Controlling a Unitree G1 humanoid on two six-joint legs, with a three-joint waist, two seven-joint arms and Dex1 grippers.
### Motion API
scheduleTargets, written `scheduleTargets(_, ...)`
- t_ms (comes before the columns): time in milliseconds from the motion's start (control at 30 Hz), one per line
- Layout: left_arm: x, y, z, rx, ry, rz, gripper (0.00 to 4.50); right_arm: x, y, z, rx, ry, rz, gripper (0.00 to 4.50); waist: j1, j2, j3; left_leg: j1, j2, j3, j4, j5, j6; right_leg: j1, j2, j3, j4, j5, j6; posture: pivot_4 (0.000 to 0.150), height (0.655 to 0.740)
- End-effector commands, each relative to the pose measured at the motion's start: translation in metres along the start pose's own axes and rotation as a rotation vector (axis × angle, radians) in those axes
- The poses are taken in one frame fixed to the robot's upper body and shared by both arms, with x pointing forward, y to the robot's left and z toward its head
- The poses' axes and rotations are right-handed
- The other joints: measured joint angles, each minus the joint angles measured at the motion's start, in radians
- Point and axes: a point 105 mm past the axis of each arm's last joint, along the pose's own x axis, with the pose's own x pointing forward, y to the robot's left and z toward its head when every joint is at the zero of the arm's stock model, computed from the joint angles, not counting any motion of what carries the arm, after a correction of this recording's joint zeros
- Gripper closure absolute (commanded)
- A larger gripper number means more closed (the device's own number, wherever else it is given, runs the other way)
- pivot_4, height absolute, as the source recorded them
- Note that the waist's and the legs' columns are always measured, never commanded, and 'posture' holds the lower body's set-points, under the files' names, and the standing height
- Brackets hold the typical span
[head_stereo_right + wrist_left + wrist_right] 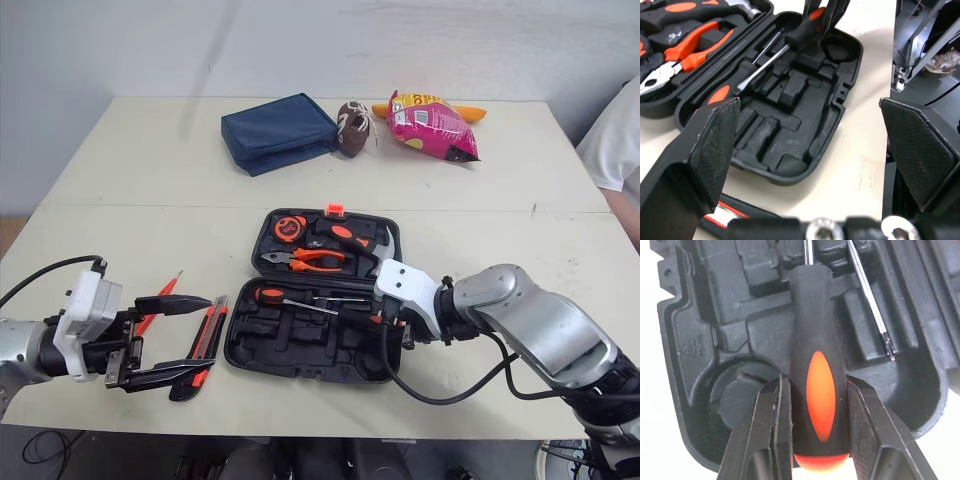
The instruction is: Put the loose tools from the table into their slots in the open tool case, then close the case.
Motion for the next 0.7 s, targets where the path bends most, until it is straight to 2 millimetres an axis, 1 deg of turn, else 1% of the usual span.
scheduleTargets(33,0.001,-0.001,0.007,0.031,-0.002,-0.018,0.0,0.0,-0.002,0.0,-0.023,0.021,-0.028,3.49,0.0,0.0,0.0,0.0,0.0,0.0,0.0,0.0,0.0,0.0,0.0,0.0,0.0,0.0,0.0,0.15,0.74)
scheduleTargets(333,0.002,0.005,0.011,0.044,-0.014,-0.004,0.0,0.008,-0.013,-0.006,-0.094,0.062,-0.04,3.49,-0.001,-0.001,0.0,0.001,0.0,0.0,0.0,0.0,0.0,0.0,0.0,0.0,0.0,0.0,0.0,0.15,0.74)
scheduleTargets(533,0.003,0.004,0.011,0.038,-0.017,0.007,0.0,0.009,-0.013,-0.014,-0.139,0.123,-0.001,3.49,0.0,-0.003,-0.002,0.001,0.0,0.0,0.001,0.0,0.0,0.001,0.0,0.0,0.0,0.0,0.0,0.15,0.74)
scheduleTargets(700,0.004,0.004,0.011,0.036,-0.02,0.018,0.0,0.01,-0.015,-0.018,-0.122,0.132,-0.01,3.49,0.003,-0.006,-0.004,0.001,0.0,0.0,0.001,0.0,0.0,0.001,-0.001,0.0,0.0,0.0,0.0,0.15,0.74)
